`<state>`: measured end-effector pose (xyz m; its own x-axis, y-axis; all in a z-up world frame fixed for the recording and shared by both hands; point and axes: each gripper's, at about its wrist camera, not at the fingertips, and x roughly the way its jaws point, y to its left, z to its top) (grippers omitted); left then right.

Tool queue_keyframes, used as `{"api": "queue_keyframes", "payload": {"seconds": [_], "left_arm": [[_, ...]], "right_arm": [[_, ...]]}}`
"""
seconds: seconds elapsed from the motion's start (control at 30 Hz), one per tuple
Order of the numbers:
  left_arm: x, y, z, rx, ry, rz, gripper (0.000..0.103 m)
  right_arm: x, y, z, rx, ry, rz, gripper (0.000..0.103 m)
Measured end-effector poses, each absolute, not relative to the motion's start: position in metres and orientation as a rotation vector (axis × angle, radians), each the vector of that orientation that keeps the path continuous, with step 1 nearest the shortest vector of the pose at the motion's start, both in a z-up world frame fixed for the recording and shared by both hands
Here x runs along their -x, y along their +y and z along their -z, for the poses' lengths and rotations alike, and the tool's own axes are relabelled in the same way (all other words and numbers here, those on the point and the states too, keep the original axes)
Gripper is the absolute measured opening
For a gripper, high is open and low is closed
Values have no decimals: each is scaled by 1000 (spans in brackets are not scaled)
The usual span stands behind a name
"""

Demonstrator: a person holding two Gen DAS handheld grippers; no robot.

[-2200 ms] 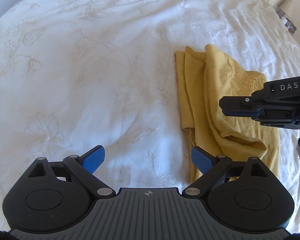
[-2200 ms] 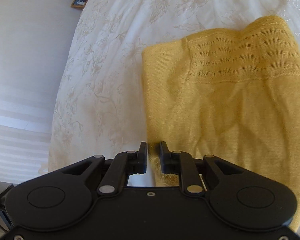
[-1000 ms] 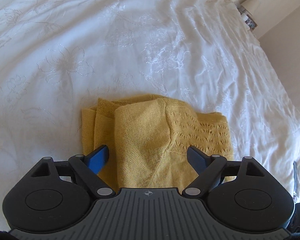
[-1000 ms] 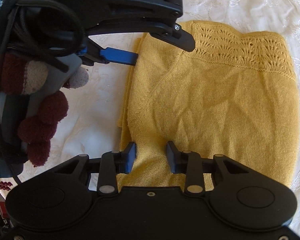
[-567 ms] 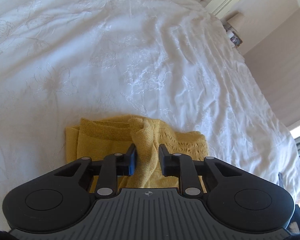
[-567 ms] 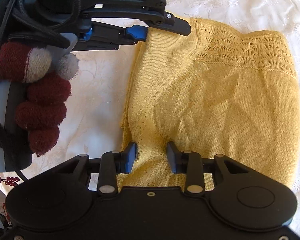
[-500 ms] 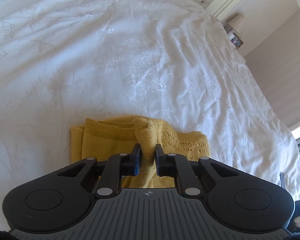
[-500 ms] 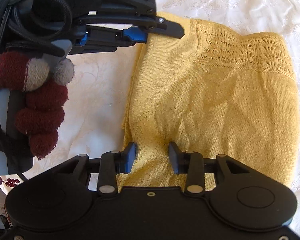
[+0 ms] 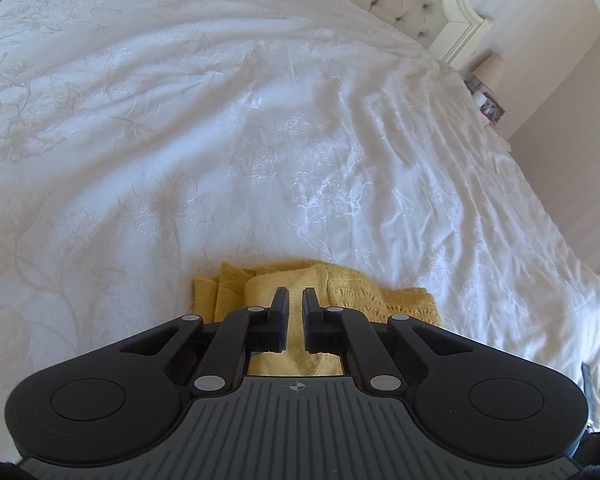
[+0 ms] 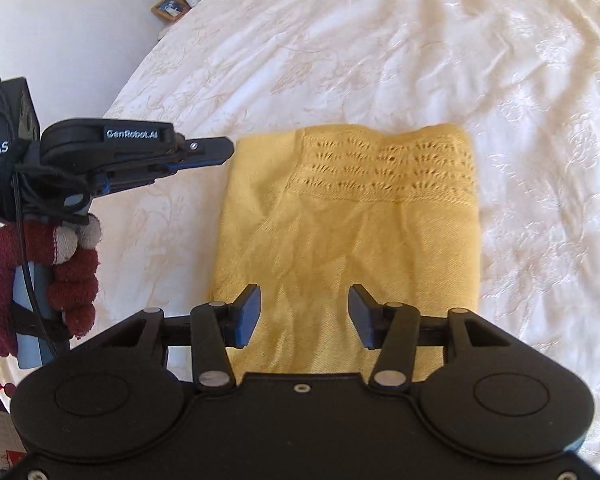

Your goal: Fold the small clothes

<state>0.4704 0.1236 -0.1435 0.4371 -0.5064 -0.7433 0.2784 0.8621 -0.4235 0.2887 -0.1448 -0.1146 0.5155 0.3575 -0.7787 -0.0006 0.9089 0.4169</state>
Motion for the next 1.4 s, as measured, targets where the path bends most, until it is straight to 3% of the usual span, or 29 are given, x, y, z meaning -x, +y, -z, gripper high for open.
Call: {"api": "queue_keyframes", "payload": {"seconds": [0.13, 0.23, 0.4, 0.53, 0.77, 0.9, 1.03, 1.2, 1.33, 1.4], "left_arm": [[-477, 114, 153, 194, 1083, 444, 10], [-480, 112, 163, 184, 1123, 380, 28], [-475, 103, 159, 134, 1105, 380, 30], [-467, 91, 153, 53, 1078, 414, 41], [-469, 75, 161, 7, 1080, 394, 42], [-476, 86, 177, -39, 1130, 269, 42], [-481, 107, 191, -1, 1185, 227, 48], [-468, 134, 178, 115, 1177, 257, 48], [-444, 162, 173, 219, 1192, 285, 70], [-426, 168, 173, 244, 1216, 300, 72]], "right_arm": [[-286, -152, 102, -394, 981, -182, 57], [-290, -162, 99, -408, 969, -153, 57], [-295, -173, 102, -425, 951, -113, 65], [-306, -185, 107, -422, 941, -73, 67], [-337, -185, 115, -367, 897, -95, 68], [-362, -173, 136, -357, 986, -169, 70], [-378, -163, 152, -334, 1051, -247, 78], [-373, -171, 137, -346, 1007, -275, 76], [-356, -204, 128, -443, 945, -198, 86], [-352, -220, 131, -488, 949, -180, 91]]}}
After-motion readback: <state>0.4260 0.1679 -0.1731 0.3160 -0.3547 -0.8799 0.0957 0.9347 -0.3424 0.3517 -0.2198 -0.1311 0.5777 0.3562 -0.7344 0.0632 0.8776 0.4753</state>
